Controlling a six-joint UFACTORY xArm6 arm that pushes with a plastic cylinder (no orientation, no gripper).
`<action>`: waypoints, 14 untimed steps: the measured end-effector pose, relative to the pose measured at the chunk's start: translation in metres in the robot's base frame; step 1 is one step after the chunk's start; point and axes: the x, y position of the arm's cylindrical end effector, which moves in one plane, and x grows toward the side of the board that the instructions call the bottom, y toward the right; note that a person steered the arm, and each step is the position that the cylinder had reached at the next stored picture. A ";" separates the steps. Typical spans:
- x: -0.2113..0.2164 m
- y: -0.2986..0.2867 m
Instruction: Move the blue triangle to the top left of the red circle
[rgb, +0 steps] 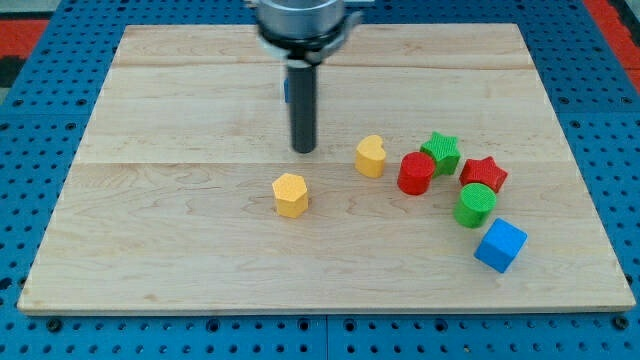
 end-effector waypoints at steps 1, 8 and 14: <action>0.033 -0.023; 0.093 -0.066; -0.125 -0.002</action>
